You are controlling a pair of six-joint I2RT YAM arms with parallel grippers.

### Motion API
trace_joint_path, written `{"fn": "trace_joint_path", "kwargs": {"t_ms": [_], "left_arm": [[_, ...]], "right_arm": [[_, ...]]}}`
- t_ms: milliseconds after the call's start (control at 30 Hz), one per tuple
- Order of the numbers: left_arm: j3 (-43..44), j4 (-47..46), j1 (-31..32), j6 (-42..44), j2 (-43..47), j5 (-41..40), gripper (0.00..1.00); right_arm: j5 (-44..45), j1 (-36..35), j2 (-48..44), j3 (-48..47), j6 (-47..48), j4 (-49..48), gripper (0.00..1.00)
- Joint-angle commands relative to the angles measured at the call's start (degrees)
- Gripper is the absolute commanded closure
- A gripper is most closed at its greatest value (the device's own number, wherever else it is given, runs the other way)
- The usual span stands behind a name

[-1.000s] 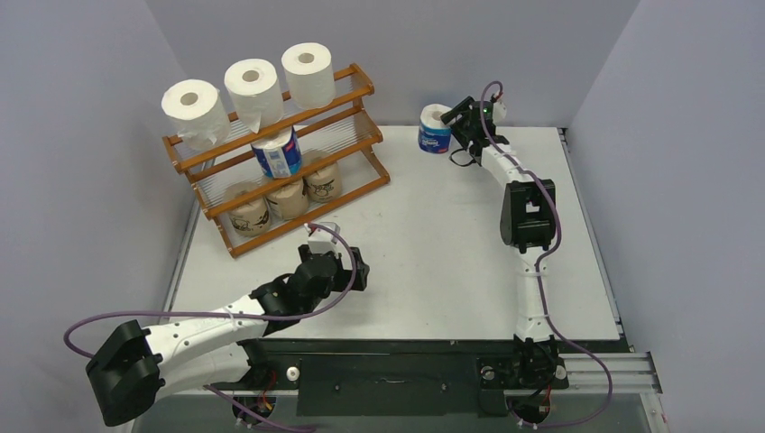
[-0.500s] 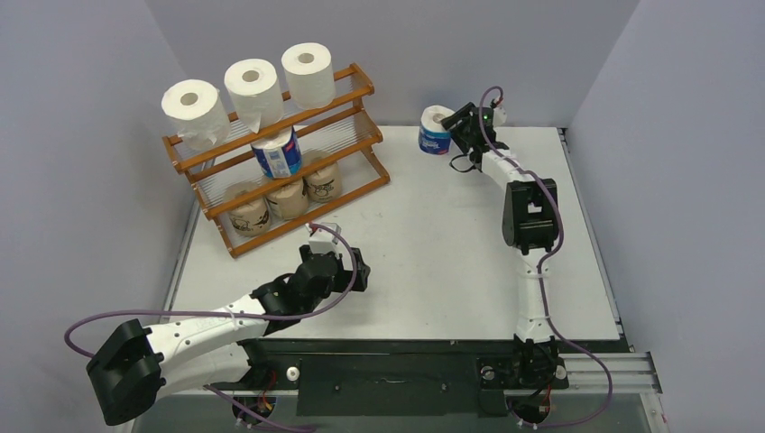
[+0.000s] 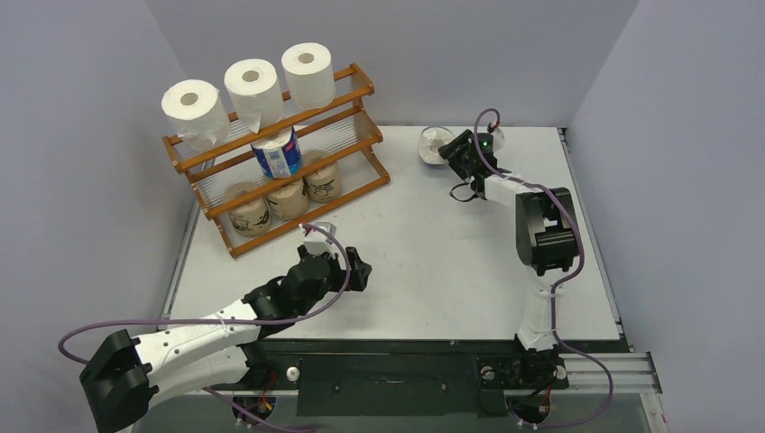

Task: Place and organize the paper towels onto the shelf
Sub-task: Move the paper towel to the center of the board.

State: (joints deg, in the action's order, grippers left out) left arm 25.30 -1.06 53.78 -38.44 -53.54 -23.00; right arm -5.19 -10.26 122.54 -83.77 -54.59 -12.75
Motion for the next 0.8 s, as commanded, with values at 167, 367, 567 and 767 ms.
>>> {"fn": "trace_joint_path", "kwargs": {"t_ms": [167,367,567,767], "left_arm": [[-1.5,-2.3,-0.2,-1.7,4.5,1.7,0.04],[-2.9,-1.9,-0.2,-3.0,7.0,1.9,0.04],[-3.5,-1.9,-0.2,-3.6,8.2,1.5,0.04],[-3.0,-1.6,-0.2,-3.7,8.1,1.3,0.04]], "right_arm": [[4.3,-4.6,-12.3,21.3,3.1,-1.0,0.49],[3.9,-6.1,-21.7,32.3,3.9,-3.6,0.46],[7.4,-6.3,-29.2,30.3,8.4,3.0,0.28],[8.4,-2.3,-28.3,22.3,9.5,5.7,0.25]]}}
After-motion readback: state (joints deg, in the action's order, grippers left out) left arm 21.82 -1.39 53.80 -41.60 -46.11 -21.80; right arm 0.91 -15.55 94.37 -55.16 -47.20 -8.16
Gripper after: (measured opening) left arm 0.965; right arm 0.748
